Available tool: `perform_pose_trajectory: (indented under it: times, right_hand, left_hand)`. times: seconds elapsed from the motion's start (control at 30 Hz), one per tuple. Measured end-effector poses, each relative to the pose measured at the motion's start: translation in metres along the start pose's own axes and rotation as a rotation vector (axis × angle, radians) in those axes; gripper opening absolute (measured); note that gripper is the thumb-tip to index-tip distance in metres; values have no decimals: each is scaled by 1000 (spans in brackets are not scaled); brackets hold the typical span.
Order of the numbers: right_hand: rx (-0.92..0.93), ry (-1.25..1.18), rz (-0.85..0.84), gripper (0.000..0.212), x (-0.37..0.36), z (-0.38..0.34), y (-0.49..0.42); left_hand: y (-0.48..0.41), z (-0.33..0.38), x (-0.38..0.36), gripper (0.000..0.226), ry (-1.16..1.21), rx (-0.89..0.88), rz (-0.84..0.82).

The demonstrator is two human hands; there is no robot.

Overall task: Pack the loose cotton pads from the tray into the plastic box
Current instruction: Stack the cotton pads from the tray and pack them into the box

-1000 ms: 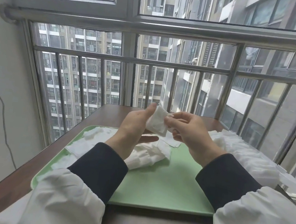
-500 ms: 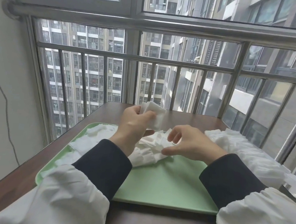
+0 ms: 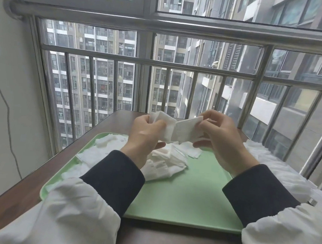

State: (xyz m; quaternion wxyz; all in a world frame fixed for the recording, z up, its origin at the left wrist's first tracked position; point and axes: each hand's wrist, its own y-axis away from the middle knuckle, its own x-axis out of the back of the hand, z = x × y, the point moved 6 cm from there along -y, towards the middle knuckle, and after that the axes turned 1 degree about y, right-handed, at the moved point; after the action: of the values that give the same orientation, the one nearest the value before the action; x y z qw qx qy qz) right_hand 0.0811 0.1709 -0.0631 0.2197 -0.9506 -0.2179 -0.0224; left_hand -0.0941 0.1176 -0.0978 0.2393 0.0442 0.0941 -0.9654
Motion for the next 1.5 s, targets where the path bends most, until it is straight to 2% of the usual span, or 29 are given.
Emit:
perform_pose_trajectory:
  times: [0.2,0.27,0.33,0.4,0.57,0.63,0.77,0.87,0.97,1.03,1.13,1.2,1.27,1.33,1.37,1.5]
  right_hand:
    - [-38,-181,-138,15,-6,4,-2]
    - [-35,-169,-120,6,-5,5,-1]
    - [-40,-136,-94,23,-4,7,-1]
    - [-45,-104,-77,30,-4,8,-1]
    - [-18,-7,-12,14,1,12,-4]
    - [-14,5,12,13,2,13,-5]
    - [6,76,39,15,2,12,-3]
    - [24,182,133,22,4,10,-2]
    - [-12,260,323,12,17,13,-7]
    - [-63,442,266,8,18,15,-16]
    - [-185,807,18,22,9,27,-29]
    - [-262,932,-75,19,4,38,-34]
    - [-340,1056,-109,5,0,47,-37]
    - [-374,1127,-113,30,-4,58,-39]
    - [-374,1143,-93,33,-5,61,-40]
    - [-366,1195,-31,28,-6,69,-40]
  left_hand:
    - [4,-1,-12,17,42,13,-157]
    - [6,0,-15,20,72,8,-204]
    - [7,2,-17,21,76,-9,-242]
    - [9,4,-20,18,60,-24,-283]
    - [15,7,-25,24,24,-18,-330]
    - [12,5,-23,17,1,8,-295]
    - [13,5,-24,27,-9,41,-296]
    - [14,6,-25,25,-80,-40,-321]
    - [6,4,-15,14,-67,-55,-198]
    - [3,5,-7,10,-9,-40,-114]
    - [-2,3,0,10,37,-26,-41]
    - [-1,2,-2,10,21,-28,-38]
    - [-1,0,-5,10,8,-33,-51]
    - [-1,-1,-6,10,8,-31,-60]
    - [-1,-1,-5,10,8,-28,-59]
    - [-3,-1,-5,14,4,-18,-53]
